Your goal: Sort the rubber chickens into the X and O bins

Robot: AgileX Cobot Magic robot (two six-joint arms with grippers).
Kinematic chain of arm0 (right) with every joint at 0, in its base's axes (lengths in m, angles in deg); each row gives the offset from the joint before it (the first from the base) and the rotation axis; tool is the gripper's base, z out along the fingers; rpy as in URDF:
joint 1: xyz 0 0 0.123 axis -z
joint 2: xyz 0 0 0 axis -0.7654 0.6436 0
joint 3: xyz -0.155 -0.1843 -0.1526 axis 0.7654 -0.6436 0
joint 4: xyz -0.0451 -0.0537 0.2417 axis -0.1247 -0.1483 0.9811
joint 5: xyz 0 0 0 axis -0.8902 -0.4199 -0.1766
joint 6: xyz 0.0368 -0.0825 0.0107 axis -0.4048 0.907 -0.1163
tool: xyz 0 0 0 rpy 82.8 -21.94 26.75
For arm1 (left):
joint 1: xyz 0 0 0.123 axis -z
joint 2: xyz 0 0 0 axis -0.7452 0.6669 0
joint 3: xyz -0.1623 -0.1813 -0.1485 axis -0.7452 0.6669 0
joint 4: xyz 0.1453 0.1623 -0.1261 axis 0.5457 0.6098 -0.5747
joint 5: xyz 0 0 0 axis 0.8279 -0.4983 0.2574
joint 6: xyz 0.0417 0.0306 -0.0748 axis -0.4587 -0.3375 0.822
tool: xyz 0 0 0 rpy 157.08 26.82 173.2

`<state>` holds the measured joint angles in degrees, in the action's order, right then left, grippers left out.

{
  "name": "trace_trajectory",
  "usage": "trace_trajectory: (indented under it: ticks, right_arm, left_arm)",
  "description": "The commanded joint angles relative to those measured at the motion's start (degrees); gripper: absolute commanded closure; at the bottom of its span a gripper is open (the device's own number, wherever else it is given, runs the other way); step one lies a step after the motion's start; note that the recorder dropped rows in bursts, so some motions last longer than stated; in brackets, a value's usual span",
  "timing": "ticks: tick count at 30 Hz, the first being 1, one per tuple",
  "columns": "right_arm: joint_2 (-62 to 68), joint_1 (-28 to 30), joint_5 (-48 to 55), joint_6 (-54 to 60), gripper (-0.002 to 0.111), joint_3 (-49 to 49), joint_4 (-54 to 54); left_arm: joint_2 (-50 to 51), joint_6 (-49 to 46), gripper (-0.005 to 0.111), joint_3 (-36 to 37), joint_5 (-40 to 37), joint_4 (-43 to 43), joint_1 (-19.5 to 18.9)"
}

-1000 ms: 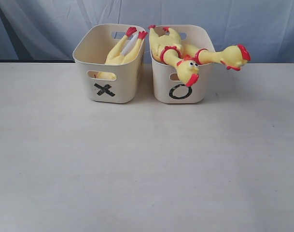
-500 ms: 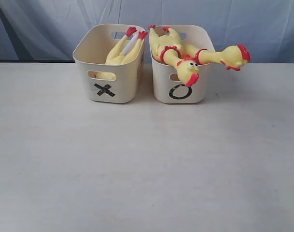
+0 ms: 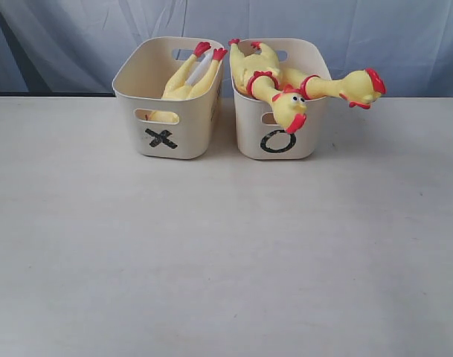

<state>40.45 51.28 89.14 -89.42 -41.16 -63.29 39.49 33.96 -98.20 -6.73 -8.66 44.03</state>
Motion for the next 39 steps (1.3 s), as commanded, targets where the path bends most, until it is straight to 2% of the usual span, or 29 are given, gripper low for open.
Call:
trace_trajectory:
  ticks: [1, 5, 12, 17, 25, 33, 39]
  right_arm:
    - [-0.3, 0.4, -3.1, 0.1, 0.109, -3.6, -0.3]
    - [-0.3, 0.4, -6.8, 0.1, 0.109, -7.8, -5.9]
    - [-0.3, 0.4, -6.9, 0.1, 0.109, -12.1, -6.4]
    - [-0.3, 0.4, -8.1, 0.1, 0.109, -14.1, -7.4]
    - [-0.3, 0.4, -6.1, 0.1, 0.109, -14.9, -7.4]
    - [-0.3, 0.4, -6.0, 0.1, 0.109, -14.9, -7.4]
    - [-0.3, 0.4, -6.0, 0.1, 0.109, -14.9, -7.4]
  left_arm:
    - [-0.3, -0.1, 0.107, 0.3, 0.6, 4.0, -0.3]
    - [-0.3, -0.1, 0.107, 2.7, 5.3, 8.2, -0.3]
    - [-0.3, -0.1, 0.107, 7.3, 10.6, 12.7, -0.3]
    - [-0.3, -0.1, 0.107, 10.9, 10.7, 18.1, -0.3]
    - [-0.3, -0.1, 0.107, 18.5, 10.6, 18.5, -0.3]
    - [-0.3, -0.1, 0.107, 19.0, 15.7, 18.5, -0.3]
    - [-0.3, -0.1, 0.107, 19.0, 16.0, 29.9, -0.3]
